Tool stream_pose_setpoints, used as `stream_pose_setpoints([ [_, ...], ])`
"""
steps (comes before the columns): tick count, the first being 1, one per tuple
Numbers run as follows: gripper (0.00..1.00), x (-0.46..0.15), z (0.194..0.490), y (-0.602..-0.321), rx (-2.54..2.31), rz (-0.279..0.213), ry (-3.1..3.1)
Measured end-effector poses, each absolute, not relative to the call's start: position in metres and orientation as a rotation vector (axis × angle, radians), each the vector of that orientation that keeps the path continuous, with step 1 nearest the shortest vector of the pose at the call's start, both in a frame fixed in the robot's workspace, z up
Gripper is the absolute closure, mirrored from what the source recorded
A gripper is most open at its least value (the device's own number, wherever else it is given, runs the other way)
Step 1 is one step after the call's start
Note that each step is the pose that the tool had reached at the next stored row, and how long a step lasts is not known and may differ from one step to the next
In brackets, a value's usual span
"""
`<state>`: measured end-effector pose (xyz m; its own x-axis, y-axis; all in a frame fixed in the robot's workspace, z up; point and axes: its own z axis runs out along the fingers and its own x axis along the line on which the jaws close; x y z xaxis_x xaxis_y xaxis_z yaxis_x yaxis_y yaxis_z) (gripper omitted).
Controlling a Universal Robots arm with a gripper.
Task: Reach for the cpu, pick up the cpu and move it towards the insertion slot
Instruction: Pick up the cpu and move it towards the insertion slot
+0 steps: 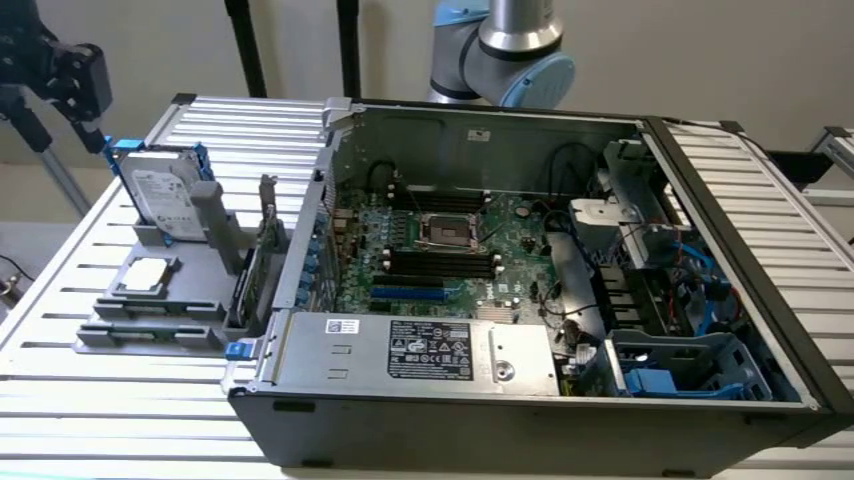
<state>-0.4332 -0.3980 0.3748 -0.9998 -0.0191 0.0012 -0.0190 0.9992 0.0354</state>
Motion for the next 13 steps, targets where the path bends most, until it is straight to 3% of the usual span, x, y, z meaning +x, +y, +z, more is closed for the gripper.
stream_pose_setpoints([
  [1,0.47,-0.433,0.375,-0.398,0.03,-0.056,-3.139],
  [3,0.35,-0.433,0.374,-0.399,0.03,-0.056,-3.14],
  [13,0.35,-0.432,0.357,-0.408,0.01,-0.056,-3.14],
])
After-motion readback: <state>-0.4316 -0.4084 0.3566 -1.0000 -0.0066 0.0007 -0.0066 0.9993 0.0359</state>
